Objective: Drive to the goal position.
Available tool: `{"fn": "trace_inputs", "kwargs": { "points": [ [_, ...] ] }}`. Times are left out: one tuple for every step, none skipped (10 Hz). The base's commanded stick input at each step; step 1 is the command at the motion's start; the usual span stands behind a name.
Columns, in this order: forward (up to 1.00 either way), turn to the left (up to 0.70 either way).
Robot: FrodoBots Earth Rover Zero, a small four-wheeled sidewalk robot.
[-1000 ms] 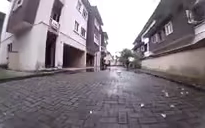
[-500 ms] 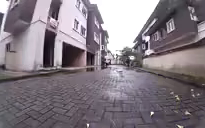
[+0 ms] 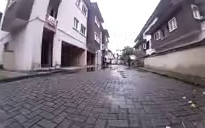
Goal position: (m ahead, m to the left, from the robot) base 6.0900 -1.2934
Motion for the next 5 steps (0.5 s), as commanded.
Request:
{"fn": "trace_inputs", "kwargs": {
  "points": [
    [0.70, 0.00],
    [0.70, 0.00],
    [0.70, 0.00],
    [0.70, 0.00],
    [0.70, 0.00]
  ]
}}
